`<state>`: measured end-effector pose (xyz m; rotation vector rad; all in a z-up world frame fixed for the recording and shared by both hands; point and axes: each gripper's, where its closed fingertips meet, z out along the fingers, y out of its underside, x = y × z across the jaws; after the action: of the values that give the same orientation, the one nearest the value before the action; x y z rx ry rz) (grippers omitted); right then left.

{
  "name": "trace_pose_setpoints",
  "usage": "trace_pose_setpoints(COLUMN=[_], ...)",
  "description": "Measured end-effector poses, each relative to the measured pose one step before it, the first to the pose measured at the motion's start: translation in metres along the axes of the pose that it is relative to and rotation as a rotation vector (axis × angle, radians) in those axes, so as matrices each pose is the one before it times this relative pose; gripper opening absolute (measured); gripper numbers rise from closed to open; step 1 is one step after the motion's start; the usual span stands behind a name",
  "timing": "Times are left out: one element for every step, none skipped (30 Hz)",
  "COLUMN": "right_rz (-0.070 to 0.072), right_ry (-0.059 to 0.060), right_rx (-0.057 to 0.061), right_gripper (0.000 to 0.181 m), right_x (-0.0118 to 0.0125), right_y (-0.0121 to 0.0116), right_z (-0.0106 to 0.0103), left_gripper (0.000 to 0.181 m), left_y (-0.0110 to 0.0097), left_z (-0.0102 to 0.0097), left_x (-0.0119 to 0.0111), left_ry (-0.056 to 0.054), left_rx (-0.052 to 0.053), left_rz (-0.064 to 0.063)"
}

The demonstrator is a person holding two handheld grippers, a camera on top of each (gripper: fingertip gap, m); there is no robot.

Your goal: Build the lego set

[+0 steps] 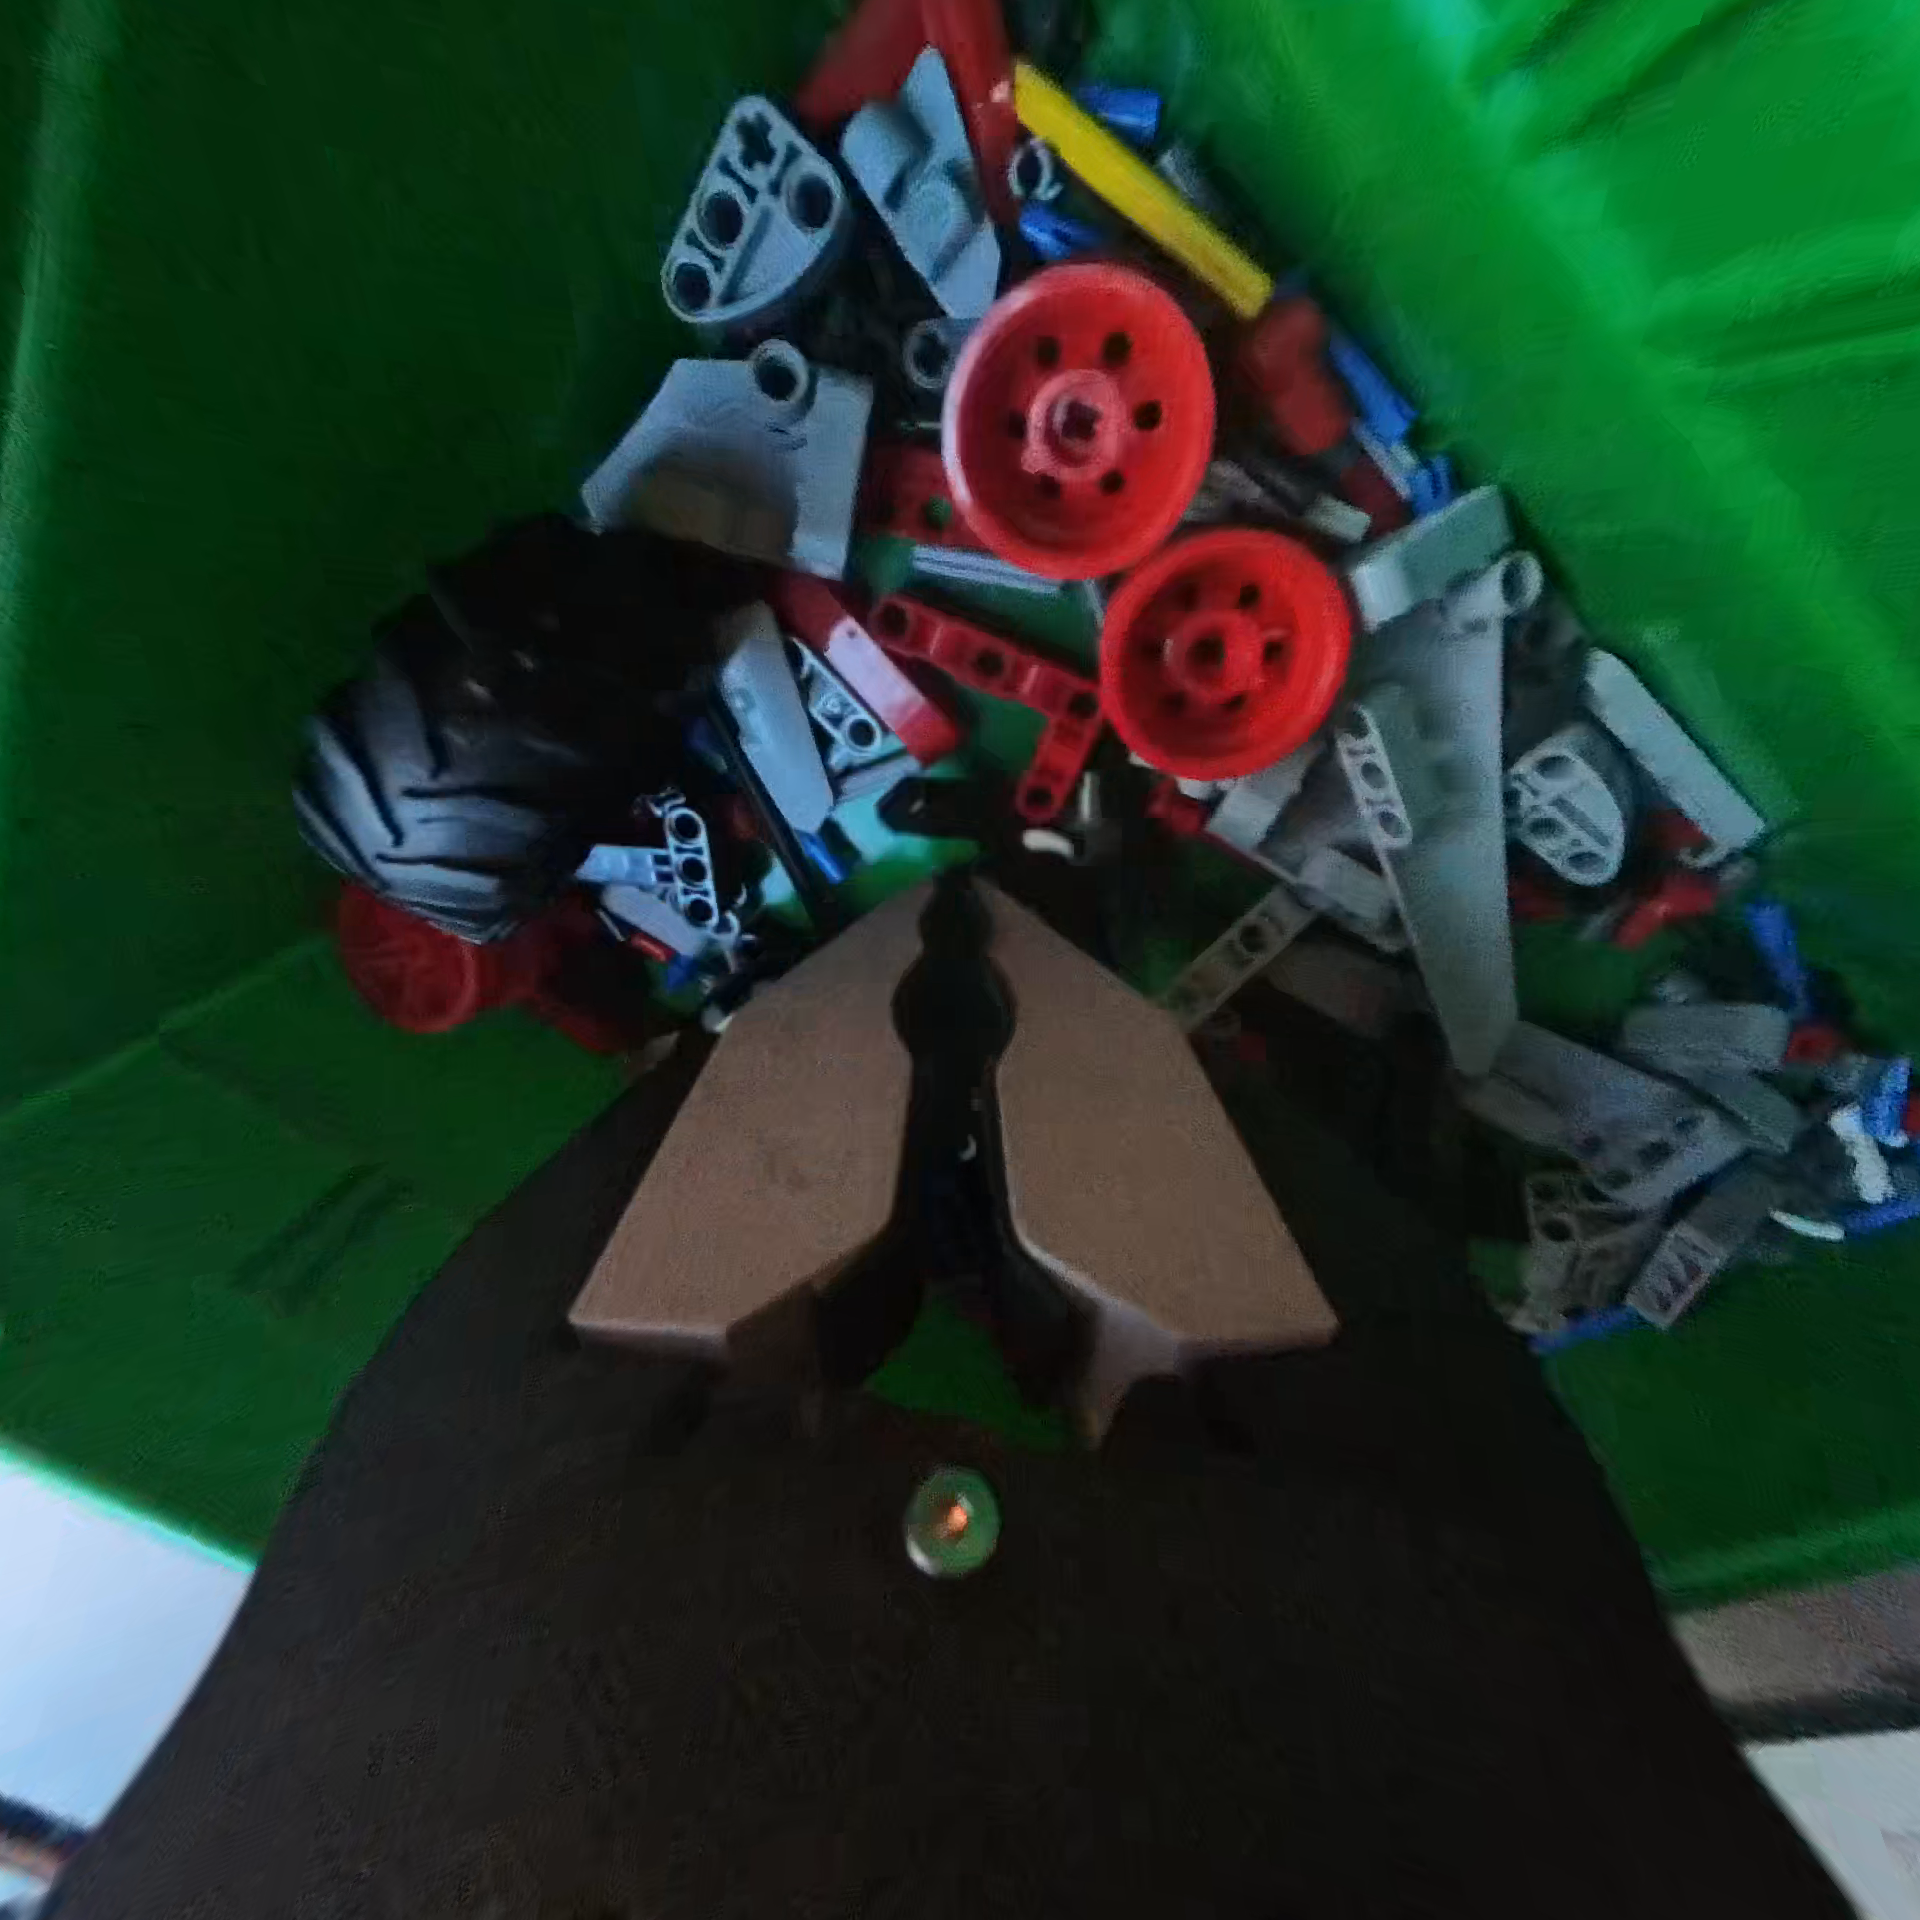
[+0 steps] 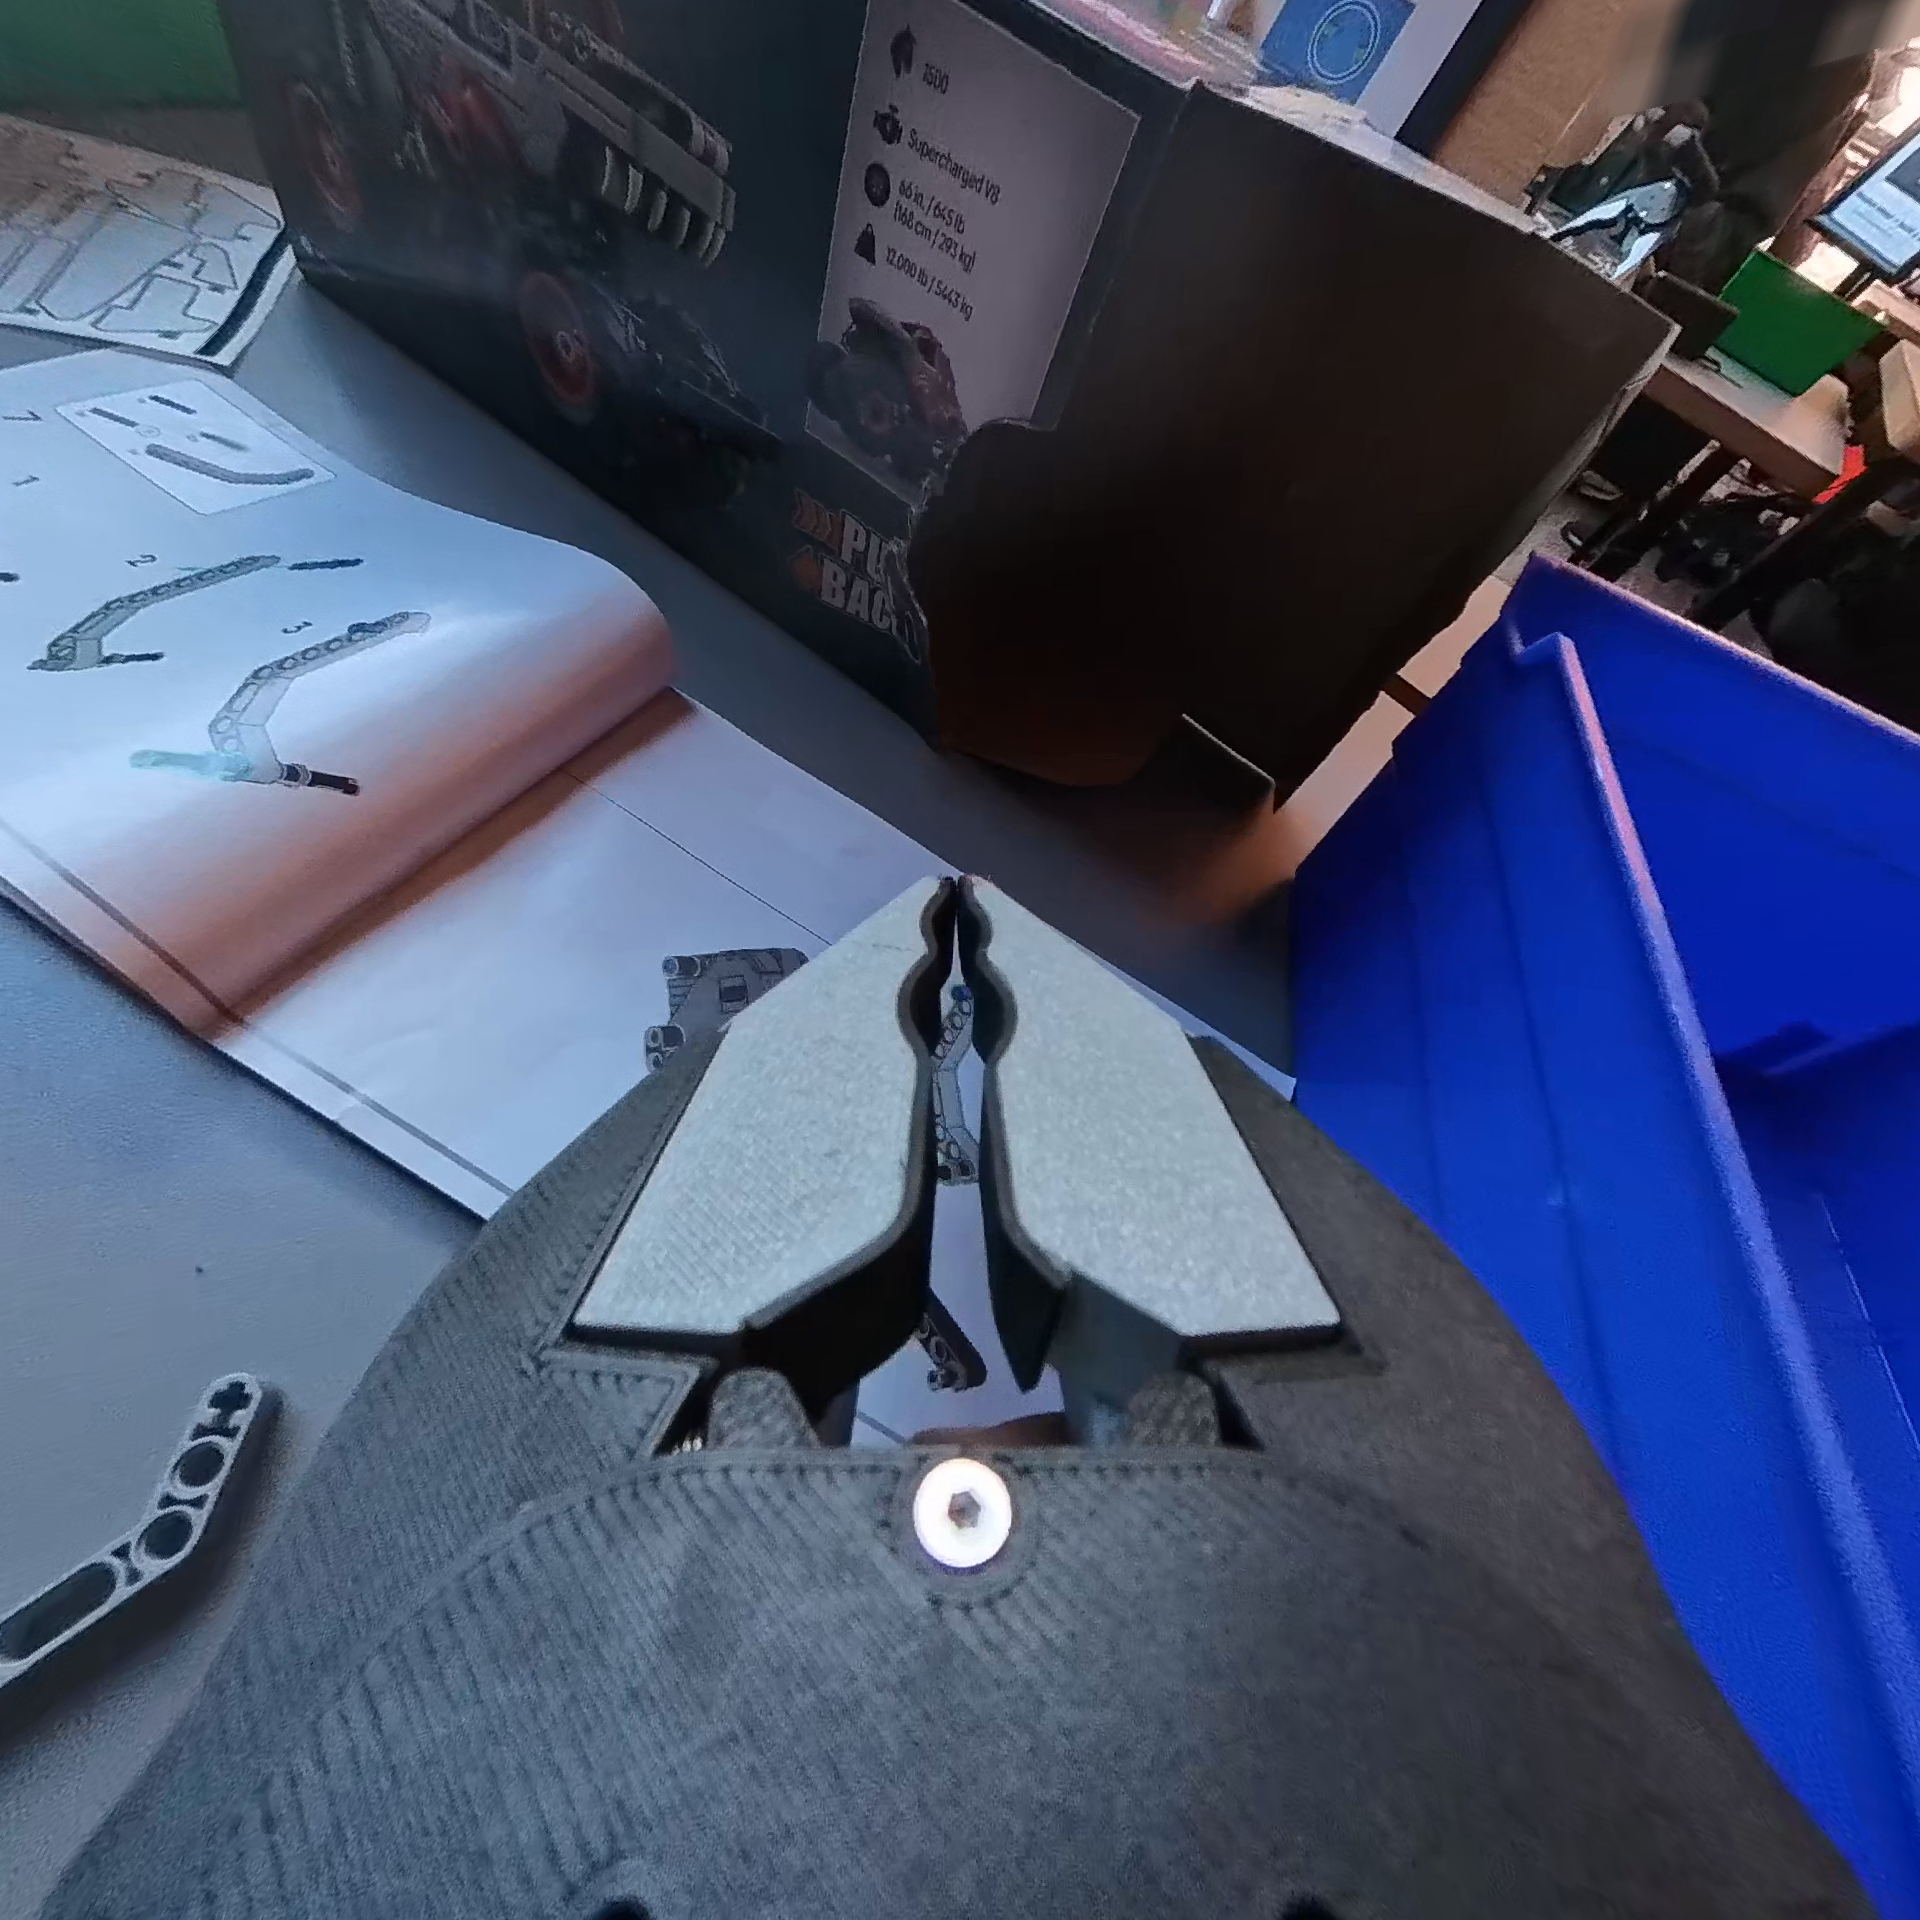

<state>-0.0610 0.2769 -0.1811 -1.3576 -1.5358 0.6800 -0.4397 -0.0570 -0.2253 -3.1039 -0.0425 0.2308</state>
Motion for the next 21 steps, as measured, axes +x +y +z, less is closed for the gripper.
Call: trace_pose_setpoints(right_rz=[0.0007, 0.0009, 0.0009, 0.0007, 0.0006, 0.0005, 0.0005, 0.0007, 0.0012, 0.0012, 0.0007, 0.0006, 0.0010, 0.0017, 0.0025, 0.0034, 0.0047, 0.0057, 0.0055, 0.0048, 0.0043], right_ry=[-0.0027, -0.0034, -0.0033, -0.0033, -0.0035, -0.0033, -0.0024, -0.0019, -0.0020, -0.0016, -0.0003, 0.0006, 0.0004, -0.0001, -0.0005, -0.0007, -0.0013, -0.0018, -0.0015, -0.0010, -0.0010], right_rx=[0.0026, 0.0020, 0.0012, 0.0008, 0.0008, 0.0008, 0.0008, 0.0008, 0.0007, 0.0009, 0.0013, 0.0016, 0.0017, 0.0017, 0.0018, 0.0018, 0.0016, 0.0017, 0.0022, 0.0023, 0.0023], right_gripper=[0.000, 0.000, 0.000, 0.000, 0.000, 0.000, 0.000, 0.000, 0.000, 0.000, 0.000, 0.000, 0.000, 0.000, 0.000, 0.000, 0.000, 0.000, 0.000, 0.000, 0.000], right_x=[-0.00055, -0.00069, -0.00059, -0.00068, -0.00071, -0.00057, -0.00056, -0.00039, -0.00033, -0.00028, -0.00006, 0.00008, 0.00025, 0.00012, 0.00020, 0.00030, 0.00026, 0.00031, 0.00027, 0.00039, 0.00040], right_y=[-0.00045, -0.00033, -0.00028, -0.00028, -0.00029, -0.00027, -0.00016, -0.00026, -0.00019, -0.00016, -0.00018, -0.00018, -0.00024, -0.00024, -0.00021, -0.00017, -0.00021, -0.00015, -0.00024, -0.00026, -0.00018], right_z=[-0.00021, -0.00011, 0.00003, 0.00007, 0.00007, 0.00009, 0.00003, 0.00009, 0.00001, -0.00007, -0.00013, -0.00020, -0.00021, -0.00021, -0.00017, -0.00014, -0.00018, -0.00023, -0.00022, -0.00021, -0.00018], left_gripper=[0.000, 0.000, 0.001, 0.009, 0.008, 0.008, 0.007, 0.006, 0.005, 0.003, 0.003, 0.000, 0.000, 0.000, 0.000, 0.000, 0.000, 0.000, 0.000, 0.000, 0.000], left_y=[0.00128, 0.00298, 0.00193, -0.00043, -0.00136, -0.00187, -0.00316, -0.00458, -0.00252, 0.00003, 0.00004, -0.00090, -0.00089, -0.00200, -0.00275, 0.00014, 0.00370, 0.00485, 0.00333, -0.00005, -0.00064], left_z=[-0.00316, -0.00357, -0.00407, -0.00426, -0.00370, -0.00216, -0.00024, 0.00136, 0.00210, 0.00254, 0.00230, 0.00147, 0.00089, 0.00057, 0.00057, 0.00127, 0.00264, 0.00380, 0.00381, 0.00163, -0.00020], left_x=[0.00906, 0.00949, 0.00454, -0.00458, -0.01116, -0.01327, -0.00990, -0.00547, -0.00117, 0.00104, 0.00191, 0.00244, 0.00317, 0.00157, -0.00043, -0.00021, -0.00189, -0.00233, 0.00144, -0.00064, -0.00015], left_ry=[0.0446, 0.0507, 0.0243, -0.0274, -0.0602, -0.0707, -0.0583, -0.0458, -0.0269, -0.0117, 0.0006, 0.0109, 0.0183, 0.0075, -0.0080, -0.0094, -0.0188, -0.0206, 0.0022, -0.0105, 0.0046], left_rx=[0.0061, -0.0034, 0.0036, 0.0149, 0.0154, 0.0121, 0.0161, 0.0245, 0.0147, -0.0034, -0.0094, -0.0048, -0.0039, 0.0044, 0.0129, 0.0005, -0.0211, -0.0325, -0.0194, 0.0060, 0.0124], left_rz=[0.0383, 0.0187, 0.0144, 0.0022, -0.0132, -0.0158, 0.0055, 0.0392, 0.0564, 0.0499, 0.0338, 0.0247, 0.0286, 0.0382, 0.0514, 0.0608, 0.0631, 0.0565, 0.0518, 0.0395, 0.0290])
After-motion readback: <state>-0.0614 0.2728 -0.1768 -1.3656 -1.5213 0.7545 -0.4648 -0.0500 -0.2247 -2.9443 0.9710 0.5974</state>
